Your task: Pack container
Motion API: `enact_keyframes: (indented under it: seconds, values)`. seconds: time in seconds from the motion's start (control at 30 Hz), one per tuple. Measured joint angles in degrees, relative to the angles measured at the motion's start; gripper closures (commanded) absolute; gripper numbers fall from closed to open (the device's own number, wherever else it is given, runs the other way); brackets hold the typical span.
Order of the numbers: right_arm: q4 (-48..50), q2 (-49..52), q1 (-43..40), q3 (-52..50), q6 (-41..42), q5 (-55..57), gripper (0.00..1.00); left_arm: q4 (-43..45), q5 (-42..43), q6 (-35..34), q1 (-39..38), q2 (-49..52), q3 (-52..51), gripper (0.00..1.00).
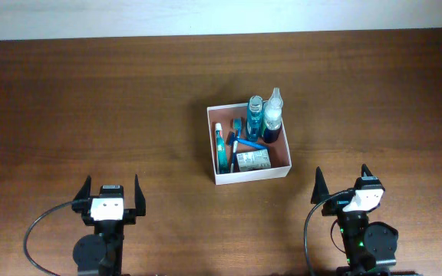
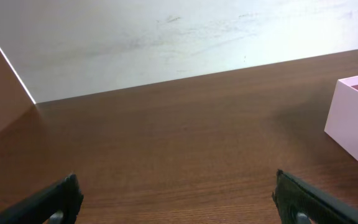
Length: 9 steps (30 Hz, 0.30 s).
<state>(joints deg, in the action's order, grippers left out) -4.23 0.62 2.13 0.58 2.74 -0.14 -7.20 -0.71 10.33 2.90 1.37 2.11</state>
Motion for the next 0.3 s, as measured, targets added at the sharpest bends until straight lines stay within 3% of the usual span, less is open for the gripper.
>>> enact_keyframes:
  seconds: [0.3]
  values:
    - [0.0, 0.0, 0.0, 0.0, 0.0, 0.0, 0.02, 0.0, 0.0, 0.0, 0.0, 0.0, 0.0, 0.01]
